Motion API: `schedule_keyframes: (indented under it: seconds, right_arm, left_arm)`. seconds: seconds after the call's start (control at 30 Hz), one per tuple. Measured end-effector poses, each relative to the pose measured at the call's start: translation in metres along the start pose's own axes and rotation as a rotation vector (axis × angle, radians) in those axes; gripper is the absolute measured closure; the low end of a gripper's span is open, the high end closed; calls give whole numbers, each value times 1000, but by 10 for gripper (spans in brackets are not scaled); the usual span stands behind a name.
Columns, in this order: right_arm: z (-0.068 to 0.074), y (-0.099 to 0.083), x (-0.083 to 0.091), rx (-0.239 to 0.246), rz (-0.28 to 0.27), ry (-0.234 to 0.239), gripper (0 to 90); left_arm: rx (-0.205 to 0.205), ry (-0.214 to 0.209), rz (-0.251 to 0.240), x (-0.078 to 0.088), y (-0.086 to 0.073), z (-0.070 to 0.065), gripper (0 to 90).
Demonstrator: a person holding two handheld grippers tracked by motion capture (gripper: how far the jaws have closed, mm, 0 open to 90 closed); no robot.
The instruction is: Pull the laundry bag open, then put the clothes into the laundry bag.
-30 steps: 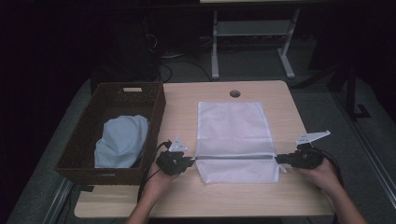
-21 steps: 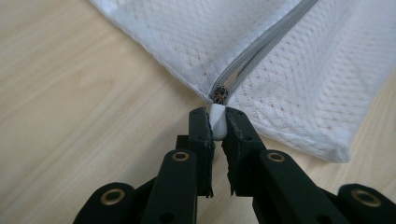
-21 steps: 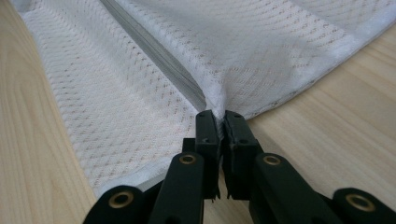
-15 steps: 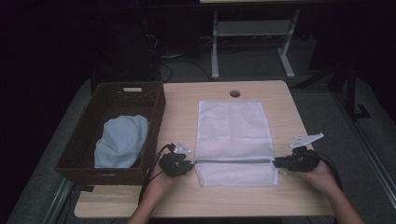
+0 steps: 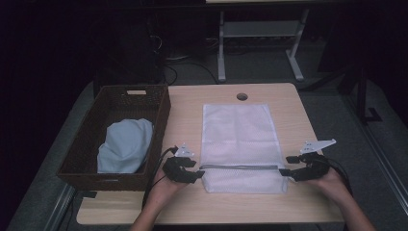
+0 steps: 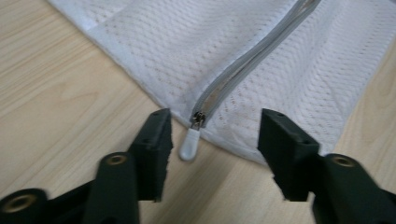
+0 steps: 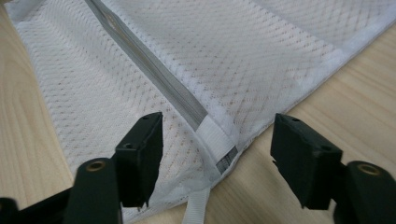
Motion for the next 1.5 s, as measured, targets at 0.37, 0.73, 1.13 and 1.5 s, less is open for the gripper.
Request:
schedule_keyframes:
  seconds: [0.37, 0.73, 1.13, 1.5]
  right_arm:
    - [16, 4, 7, 4, -36, -17, 229]
    - [46, 7, 14, -11, -63, -30, 155]
    - [74, 1, 15, 39, -88, -39, 142]
    - [74, -2, 11, 58, -86, -30, 140]
  left_arm:
    - [4, -5, -31, 7, 2, -12, 189]
    - [-3, -23, -21, 10, -11, -25, 147]
    - [-20, -32, -15, 13, -12, -25, 148]
    - [-36, -37, -27, 29, 1, -24, 159]
Point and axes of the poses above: each handheld gripper's, and its own axes: x roughly backward along the jaws, y roughly out of its top, z roughly to its left, the point moved 2 cm from there along -x, roughly forward along the jaws, and after that the axes turned 8 degrees about -y, right-handed, at the moved point
